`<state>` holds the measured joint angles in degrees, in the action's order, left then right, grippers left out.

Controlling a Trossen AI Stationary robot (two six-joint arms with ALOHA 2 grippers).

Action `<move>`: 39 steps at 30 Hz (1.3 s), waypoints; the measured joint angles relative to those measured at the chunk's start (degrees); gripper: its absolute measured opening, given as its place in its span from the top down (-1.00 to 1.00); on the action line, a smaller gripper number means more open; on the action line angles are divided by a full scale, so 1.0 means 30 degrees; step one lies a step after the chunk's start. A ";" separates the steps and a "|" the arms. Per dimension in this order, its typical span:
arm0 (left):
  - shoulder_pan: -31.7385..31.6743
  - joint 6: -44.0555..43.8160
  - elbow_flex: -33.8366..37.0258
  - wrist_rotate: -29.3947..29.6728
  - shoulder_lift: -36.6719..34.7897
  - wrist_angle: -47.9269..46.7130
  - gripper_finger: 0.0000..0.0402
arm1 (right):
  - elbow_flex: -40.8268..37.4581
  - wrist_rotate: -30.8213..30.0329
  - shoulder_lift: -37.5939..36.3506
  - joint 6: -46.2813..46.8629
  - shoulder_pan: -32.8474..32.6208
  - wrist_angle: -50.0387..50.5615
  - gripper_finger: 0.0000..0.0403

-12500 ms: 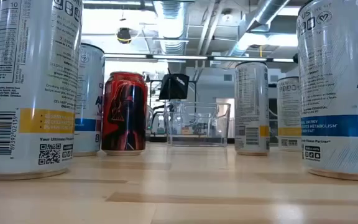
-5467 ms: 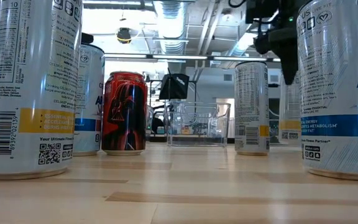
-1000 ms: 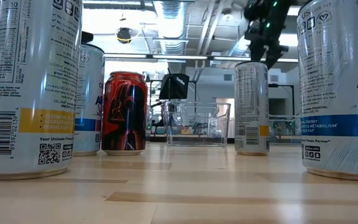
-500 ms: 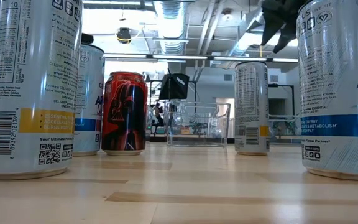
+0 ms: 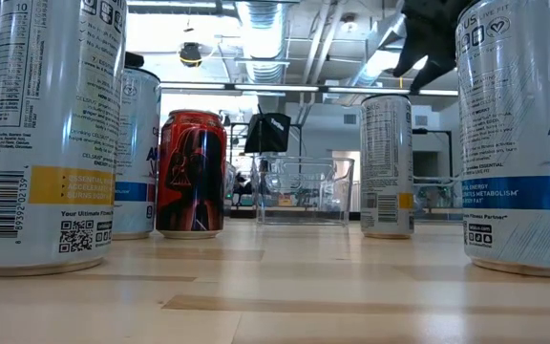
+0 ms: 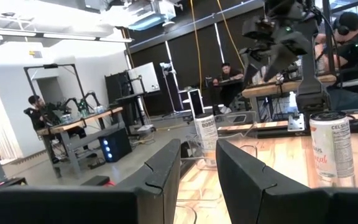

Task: Sort soda cans
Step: Put the white-yellow soda can into the right transparent bin

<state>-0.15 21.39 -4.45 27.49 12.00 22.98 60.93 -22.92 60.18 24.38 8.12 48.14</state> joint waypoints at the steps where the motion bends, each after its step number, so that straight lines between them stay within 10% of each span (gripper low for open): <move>1: 0.0001 0.0000 0.0000 0.0006 0.0002 -0.0013 0.51 | -0.0315 -0.0007 0.0000 0.0341 -0.0404 -0.0371 -0.85; 17: -0.0005 0.0510 0.0000 0.0081 -0.0005 -0.0371 0.51 | -0.2375 0.0854 0.2957 -0.0351 -0.5424 -0.5836 -0.85; 39: -0.0005 0.0444 0.0000 0.0160 0.0002 -0.0488 0.51 | -0.2381 0.2538 0.3191 -0.1227 -0.5589 -0.6112 -0.95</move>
<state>-0.16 22.72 -4.45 27.97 12.01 21.52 53.78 -15.30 69.76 20.70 -8.65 29.80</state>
